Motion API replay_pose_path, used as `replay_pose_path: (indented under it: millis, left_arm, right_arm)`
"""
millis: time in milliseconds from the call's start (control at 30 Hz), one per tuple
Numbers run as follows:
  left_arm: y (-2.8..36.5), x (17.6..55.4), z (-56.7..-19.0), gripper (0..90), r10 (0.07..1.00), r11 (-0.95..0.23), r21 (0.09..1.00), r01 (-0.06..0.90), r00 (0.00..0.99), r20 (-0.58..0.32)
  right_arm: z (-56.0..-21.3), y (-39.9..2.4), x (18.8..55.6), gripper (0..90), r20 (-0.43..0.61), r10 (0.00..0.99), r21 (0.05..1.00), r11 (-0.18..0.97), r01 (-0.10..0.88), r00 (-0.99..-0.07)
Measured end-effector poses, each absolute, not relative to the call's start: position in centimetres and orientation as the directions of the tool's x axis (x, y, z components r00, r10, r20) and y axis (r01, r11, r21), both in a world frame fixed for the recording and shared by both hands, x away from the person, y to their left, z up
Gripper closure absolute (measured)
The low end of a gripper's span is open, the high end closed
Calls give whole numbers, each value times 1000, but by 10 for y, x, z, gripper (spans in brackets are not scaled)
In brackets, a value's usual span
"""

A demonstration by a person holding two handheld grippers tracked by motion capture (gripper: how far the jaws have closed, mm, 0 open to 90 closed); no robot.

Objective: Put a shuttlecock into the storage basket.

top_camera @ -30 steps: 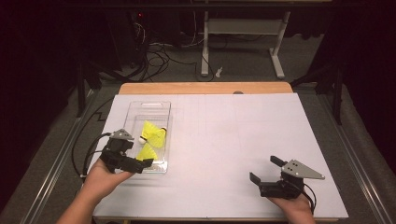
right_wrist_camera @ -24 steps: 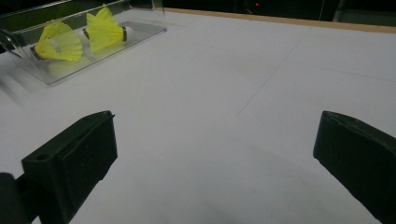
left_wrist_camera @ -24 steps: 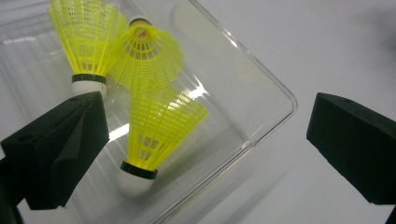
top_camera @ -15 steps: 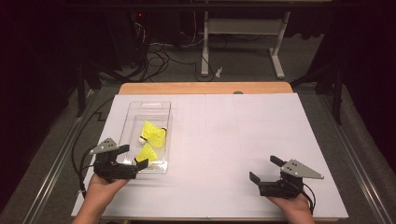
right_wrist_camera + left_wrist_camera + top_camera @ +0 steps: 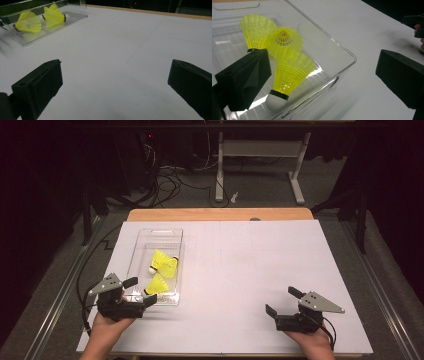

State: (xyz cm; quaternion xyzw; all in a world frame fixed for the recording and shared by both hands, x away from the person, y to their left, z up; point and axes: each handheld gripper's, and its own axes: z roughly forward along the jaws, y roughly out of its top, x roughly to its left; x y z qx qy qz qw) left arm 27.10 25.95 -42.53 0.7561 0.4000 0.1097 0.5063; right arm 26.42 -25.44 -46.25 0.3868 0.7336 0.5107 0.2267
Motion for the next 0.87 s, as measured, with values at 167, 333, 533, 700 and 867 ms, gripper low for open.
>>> replay_pose_path:
  millis: [167,333,533,700,867]
  left_arm:
    - [254,265,-430,4,689,-183,869,460,691,-220]
    - [247,259,-431,1,683,-167,893,418,702,-201]
    - [247,262,-434,1,692,-159,897,413,695,-198]
    - [246,264,-437,1,693,-178,888,425,694,-193]
    - [247,263,-437,1,697,-183,885,428,691,-190]
  right_arm:
    - [-460,-253,261,4,58,799,931,173,321,-598]
    - [-458,-254,260,4,56,797,935,169,312,-601]
    - [-457,-257,259,4,57,795,939,163,303,-604]
    - [-456,-258,259,4,54,794,943,159,292,-606]
    - [-454,-260,258,4,53,799,948,149,282,-599]
